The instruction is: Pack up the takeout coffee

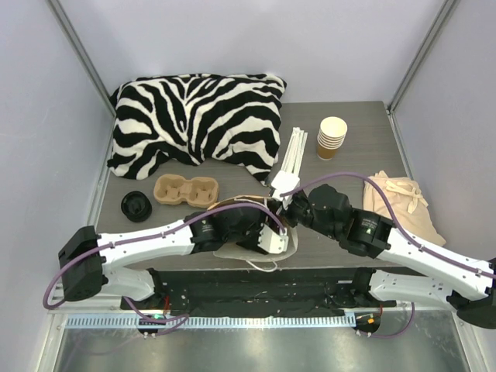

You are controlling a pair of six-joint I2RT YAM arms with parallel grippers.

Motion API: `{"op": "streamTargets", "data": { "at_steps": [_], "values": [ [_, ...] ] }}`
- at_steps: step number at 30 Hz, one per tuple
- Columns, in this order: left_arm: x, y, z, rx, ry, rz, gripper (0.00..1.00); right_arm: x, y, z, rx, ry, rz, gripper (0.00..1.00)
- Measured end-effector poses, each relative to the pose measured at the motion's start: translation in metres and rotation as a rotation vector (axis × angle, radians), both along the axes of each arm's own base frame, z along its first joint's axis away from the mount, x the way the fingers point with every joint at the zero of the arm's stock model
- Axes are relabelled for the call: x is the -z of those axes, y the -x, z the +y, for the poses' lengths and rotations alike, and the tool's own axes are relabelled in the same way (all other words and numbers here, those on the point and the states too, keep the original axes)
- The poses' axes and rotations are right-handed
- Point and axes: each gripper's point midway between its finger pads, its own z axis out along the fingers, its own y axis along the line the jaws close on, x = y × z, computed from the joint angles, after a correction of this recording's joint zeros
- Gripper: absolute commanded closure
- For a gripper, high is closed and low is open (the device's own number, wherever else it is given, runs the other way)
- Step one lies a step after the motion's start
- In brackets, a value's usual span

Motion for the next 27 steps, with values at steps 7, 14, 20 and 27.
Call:
{"op": "streamTargets", "data": {
  "at_steps": [7,14,20,27],
  "values": [
    [0.0,-0.008,-0.001,0.012,-0.036,0.065,1.0,-0.001,-0.018,0.001,0.054,-0.031,0.108,0.99],
    [0.001,-0.019,-0.005,0.035,-0.077,0.131,1.0,0.001,-0.029,-0.003,0.075,-0.064,0.205,0.99],
    [0.003,-0.029,-0.006,0.051,-0.102,0.19,0.95,0.004,-0.046,-0.006,0.097,-0.088,0.289,0.99],
    [0.007,-0.036,-0.008,0.052,-0.116,0.229,0.96,0.008,-0.06,-0.008,0.089,-0.113,0.369,0.99]
  ]
}}
